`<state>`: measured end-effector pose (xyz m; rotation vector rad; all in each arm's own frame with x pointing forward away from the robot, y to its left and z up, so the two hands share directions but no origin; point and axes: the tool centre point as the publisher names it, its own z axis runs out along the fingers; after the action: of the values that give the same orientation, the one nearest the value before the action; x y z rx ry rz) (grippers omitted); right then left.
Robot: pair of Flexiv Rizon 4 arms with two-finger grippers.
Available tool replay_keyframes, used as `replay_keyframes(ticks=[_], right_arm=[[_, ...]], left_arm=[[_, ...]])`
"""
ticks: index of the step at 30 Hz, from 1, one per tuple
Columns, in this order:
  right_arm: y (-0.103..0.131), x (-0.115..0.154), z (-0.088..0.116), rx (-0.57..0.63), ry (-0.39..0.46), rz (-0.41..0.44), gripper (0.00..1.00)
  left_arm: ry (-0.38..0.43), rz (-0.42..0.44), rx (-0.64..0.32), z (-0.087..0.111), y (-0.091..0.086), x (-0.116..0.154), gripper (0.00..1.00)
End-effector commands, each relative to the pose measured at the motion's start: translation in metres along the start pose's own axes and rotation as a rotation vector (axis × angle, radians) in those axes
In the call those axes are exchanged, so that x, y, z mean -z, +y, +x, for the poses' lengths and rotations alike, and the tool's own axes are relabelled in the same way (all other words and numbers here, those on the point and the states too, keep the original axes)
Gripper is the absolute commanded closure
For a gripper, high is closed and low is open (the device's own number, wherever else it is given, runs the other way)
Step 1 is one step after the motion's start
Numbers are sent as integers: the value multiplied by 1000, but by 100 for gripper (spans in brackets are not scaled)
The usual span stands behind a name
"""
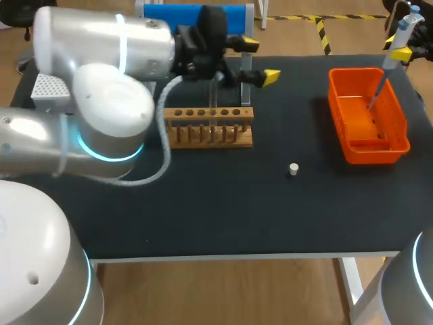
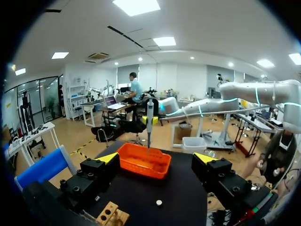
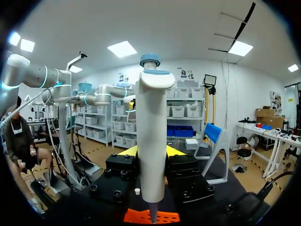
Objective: Invert the test tube, pick up the pipette, mount the tip to pipette, aspirate from beaker and dispense into the tube, eject the tip, return the pipette, and cap with the stopper.
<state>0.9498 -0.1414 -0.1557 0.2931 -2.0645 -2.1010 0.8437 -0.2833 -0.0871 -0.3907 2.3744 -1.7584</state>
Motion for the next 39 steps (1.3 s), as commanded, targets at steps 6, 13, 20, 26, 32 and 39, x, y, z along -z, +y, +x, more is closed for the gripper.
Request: replay_keyframes(ticks=[6, 13, 20, 26, 32, 39], right_arm=[[0, 3, -3, 0, 10, 1, 100], [0, 3, -3, 0, 10, 1, 100], [0, 3, -3, 0, 10, 1, 100], [0, 3, -3, 0, 10, 1, 100], [0, 3, -3, 0, 10, 1, 100], [0, 3, -3, 0, 10, 1, 100]], left_arm=[[66, -13, -25, 1, -46, -153, 0], [80, -6, -41, 2, -51, -160, 0], [80, -6, -41, 2, -51, -160, 100], [80, -6, -41, 2, -51, -160, 100], [80, -6, -41, 2, -51, -160, 100], [80, -6, -41, 2, -51, -160, 100]])
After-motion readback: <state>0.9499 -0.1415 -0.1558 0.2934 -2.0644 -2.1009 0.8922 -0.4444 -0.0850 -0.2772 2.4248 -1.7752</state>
